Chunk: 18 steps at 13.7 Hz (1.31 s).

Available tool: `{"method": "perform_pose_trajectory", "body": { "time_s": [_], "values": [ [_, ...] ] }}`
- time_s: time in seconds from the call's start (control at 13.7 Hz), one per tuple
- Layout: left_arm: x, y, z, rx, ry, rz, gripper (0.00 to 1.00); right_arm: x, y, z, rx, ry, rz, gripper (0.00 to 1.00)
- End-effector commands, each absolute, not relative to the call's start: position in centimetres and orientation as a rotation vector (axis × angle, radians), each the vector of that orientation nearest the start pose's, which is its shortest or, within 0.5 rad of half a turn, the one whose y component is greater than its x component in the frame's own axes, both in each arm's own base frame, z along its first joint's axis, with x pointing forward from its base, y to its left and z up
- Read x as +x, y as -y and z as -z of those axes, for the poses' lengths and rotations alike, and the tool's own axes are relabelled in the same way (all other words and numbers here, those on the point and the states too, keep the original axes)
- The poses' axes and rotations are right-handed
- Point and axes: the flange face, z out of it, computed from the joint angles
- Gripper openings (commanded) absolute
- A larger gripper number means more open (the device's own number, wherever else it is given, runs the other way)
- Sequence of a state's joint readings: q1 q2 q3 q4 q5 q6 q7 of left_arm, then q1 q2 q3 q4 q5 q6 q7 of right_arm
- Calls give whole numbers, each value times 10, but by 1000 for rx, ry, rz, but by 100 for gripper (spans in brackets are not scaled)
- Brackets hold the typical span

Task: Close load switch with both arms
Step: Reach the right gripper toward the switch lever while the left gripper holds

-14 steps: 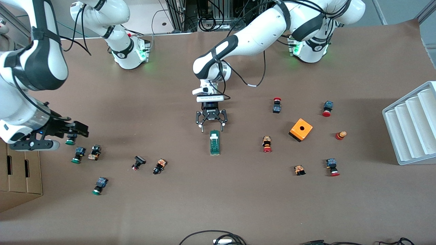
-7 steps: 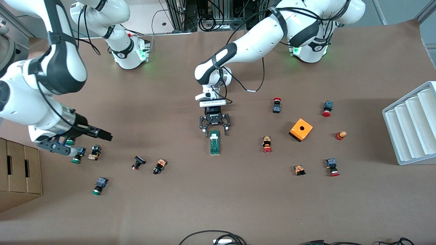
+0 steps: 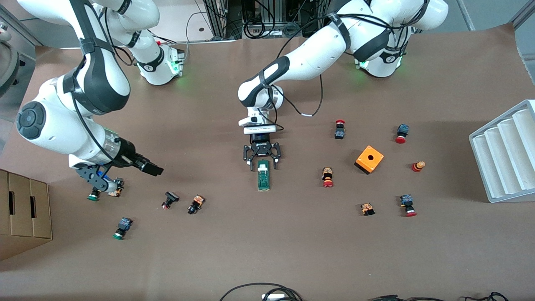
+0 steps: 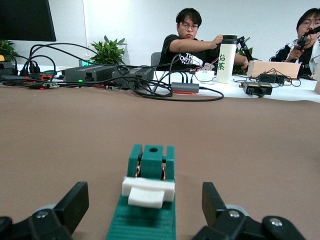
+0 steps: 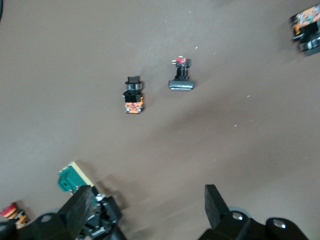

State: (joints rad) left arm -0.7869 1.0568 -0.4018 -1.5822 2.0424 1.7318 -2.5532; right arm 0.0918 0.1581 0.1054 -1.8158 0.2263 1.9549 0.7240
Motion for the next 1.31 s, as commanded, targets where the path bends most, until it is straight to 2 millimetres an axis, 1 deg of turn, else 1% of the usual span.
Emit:
{"method": "perform_pose_trajectory", "body": {
  "time_s": [0.0, 0.07, 0.22, 0.44, 0.73, 0.87, 0.95, 1.02, 1.24],
  "values": [
    [356, 577, -57, -2416, 169, 2002, 100, 591, -142, -448, -2745, -981, -180, 100],
    [358, 577, -55, -2412, 174, 2003, 100, 589, -154, -448, -2741, -984, -183, 100],
    [359, 577, -50, -2415, 184, 1996, 100, 589, -165, -445, -2717, -1038, -185, 100],
    [358, 574, -39, -2411, 170, 1983, 100, 588, -191, -435, -2675, -1109, -185, 100],
    [361, 576, -42, -2408, 179, 1988, 100, 589, -226, -420, -2591, -1223, -178, 100],
    [362, 576, -43, -2406, 177, 1989, 99, 589, -246, -410, -2535, -1286, -176, 100],
    [362, 576, -43, -2406, 179, 1987, 98, 586, -262, -405, -2511, -1304, -177, 100],
    [362, 576, -43, -2406, 179, 1987, 94, 584, -275, -402, -2483, -1328, -169, 100],
    [361, 577, -44, -2406, 177, 1985, 77, 574, -315, -387, -2400, -1421, -173, 100]
  ]
}}
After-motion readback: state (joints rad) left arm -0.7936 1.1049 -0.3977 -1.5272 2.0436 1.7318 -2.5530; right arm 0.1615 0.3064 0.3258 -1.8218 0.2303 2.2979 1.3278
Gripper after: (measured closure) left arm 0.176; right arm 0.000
